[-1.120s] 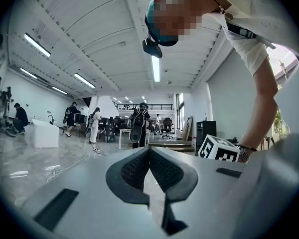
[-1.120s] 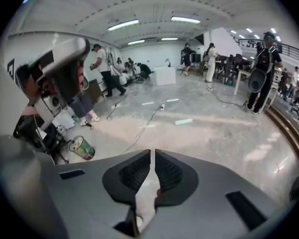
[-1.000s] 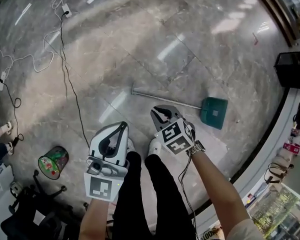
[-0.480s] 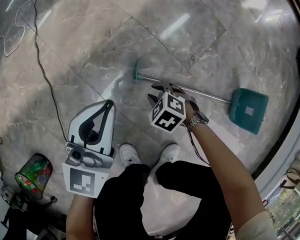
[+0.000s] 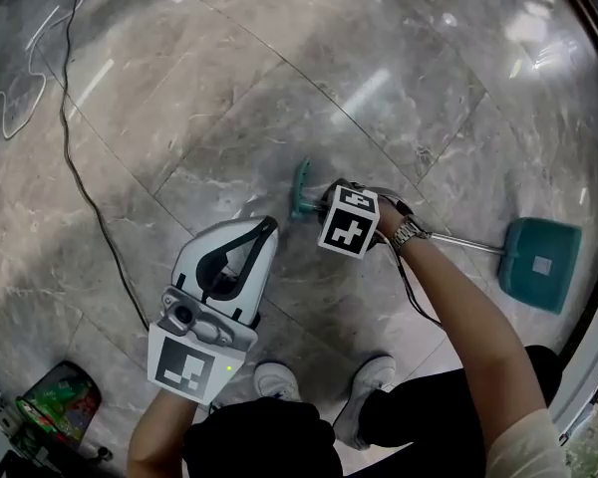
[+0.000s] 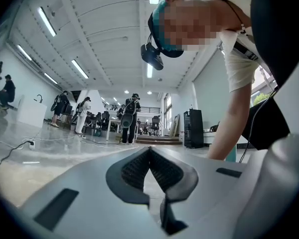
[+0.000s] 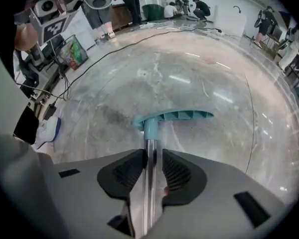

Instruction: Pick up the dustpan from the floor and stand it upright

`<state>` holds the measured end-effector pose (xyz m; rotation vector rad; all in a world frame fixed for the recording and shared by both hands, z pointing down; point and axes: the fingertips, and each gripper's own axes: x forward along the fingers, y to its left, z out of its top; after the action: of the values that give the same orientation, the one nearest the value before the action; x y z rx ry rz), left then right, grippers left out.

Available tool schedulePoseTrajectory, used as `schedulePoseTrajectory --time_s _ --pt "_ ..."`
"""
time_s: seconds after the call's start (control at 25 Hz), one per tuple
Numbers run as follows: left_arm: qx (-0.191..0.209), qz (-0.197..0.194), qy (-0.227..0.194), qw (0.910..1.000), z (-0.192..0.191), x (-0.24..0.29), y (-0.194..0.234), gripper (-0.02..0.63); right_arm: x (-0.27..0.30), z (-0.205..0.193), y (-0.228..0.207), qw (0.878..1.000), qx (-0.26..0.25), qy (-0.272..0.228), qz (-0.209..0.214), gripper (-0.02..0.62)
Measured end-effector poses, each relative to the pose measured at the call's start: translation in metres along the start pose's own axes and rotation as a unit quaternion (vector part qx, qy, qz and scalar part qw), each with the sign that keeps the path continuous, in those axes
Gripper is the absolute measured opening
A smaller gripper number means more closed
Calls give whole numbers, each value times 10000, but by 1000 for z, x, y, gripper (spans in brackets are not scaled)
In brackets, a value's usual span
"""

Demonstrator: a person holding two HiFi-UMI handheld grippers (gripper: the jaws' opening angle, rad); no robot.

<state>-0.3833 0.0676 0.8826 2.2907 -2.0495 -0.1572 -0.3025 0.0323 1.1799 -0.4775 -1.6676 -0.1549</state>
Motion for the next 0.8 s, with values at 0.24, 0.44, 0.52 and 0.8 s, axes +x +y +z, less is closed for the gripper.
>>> schedulePoseTrajectory --time_s 0.24,0.44,0.52,0.8 --pt "-7 -21 1 10000 2 11 -5 11 -1 1 -2 9990 -9 -152 -421 94" --pt "148 -54 72 9998 -2 20 -3 11 -2 0 -1 9989 -29 -220 -418 92" --pt "185 -58 78 9998 -5 25 -2 11 -4 1 -5 9986 -18 -280 -448 92" --pt "267 40 145 9995 27 55 -5 11 -69 7 -22 9943 190 -881 -575 91"
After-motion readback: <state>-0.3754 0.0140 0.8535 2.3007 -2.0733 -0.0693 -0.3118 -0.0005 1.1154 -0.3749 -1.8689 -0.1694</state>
